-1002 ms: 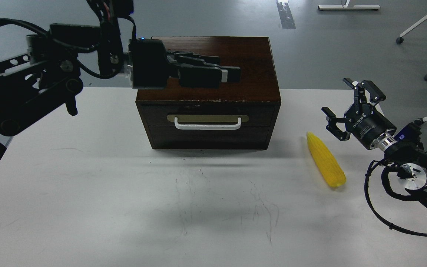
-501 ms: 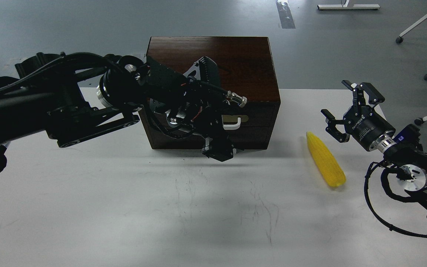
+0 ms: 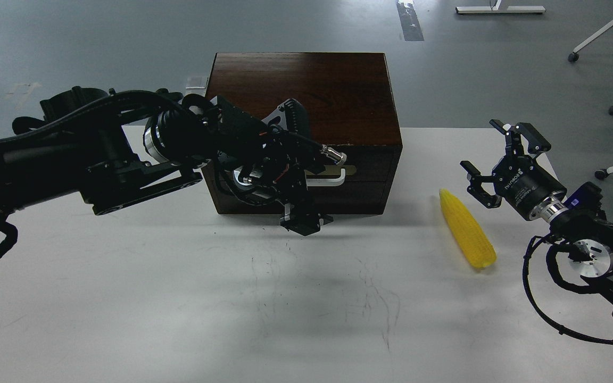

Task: Put corn in drawer with both arms
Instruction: 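Hook the left gripper onto the white drawer handle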

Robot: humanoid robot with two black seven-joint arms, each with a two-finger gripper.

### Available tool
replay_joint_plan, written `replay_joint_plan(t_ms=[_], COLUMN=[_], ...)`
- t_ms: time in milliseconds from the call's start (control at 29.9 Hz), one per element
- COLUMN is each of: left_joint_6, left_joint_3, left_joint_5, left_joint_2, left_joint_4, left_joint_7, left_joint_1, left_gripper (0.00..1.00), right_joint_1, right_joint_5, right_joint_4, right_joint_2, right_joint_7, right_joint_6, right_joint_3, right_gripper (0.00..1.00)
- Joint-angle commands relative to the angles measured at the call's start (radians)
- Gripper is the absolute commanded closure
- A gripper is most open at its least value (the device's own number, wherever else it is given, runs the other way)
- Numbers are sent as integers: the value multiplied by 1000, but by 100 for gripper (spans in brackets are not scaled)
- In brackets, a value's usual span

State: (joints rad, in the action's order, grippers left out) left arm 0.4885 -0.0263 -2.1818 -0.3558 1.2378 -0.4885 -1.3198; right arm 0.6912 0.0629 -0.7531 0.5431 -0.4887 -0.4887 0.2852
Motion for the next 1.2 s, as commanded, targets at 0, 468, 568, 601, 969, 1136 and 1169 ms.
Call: replay_joint_plan(t_ms=[0, 468, 568, 601, 969, 1136, 1169], left_joint_6=[0, 0, 0, 0, 0, 0, 0], left_joint_3=[3, 3, 3, 3, 2, 2, 3], left_joint_5=[0, 0, 0, 0, 0, 0, 0], left_joint_2=[-8, -8, -8, -8, -8, -8, -8], left_joint_4=[-3, -6, -6, -7, -35, -35, -35], left_joint_7=[0, 0, 0, 0, 0, 0, 0], left_joint_1=[22, 24, 22, 22, 21, 22, 22], left_gripper=[2, 2, 2, 2, 2, 2, 2], right_joint_1=[-1, -4, -6, -7, -10, -13, -13], right_joint_5=[0, 0, 0, 0, 0, 0, 0], right_joint_4=[0, 0, 0, 0, 0, 0, 0], right_joint_2=[0, 5, 5, 5, 3, 6, 6], right_joint_7=[0, 0, 0, 0, 0, 0, 0], right_joint_6=[0, 0, 0, 0, 0, 0, 0], right_joint_3=[0, 0, 0, 0, 0, 0, 0], right_gripper=[0, 0, 0, 0, 0, 0, 0])
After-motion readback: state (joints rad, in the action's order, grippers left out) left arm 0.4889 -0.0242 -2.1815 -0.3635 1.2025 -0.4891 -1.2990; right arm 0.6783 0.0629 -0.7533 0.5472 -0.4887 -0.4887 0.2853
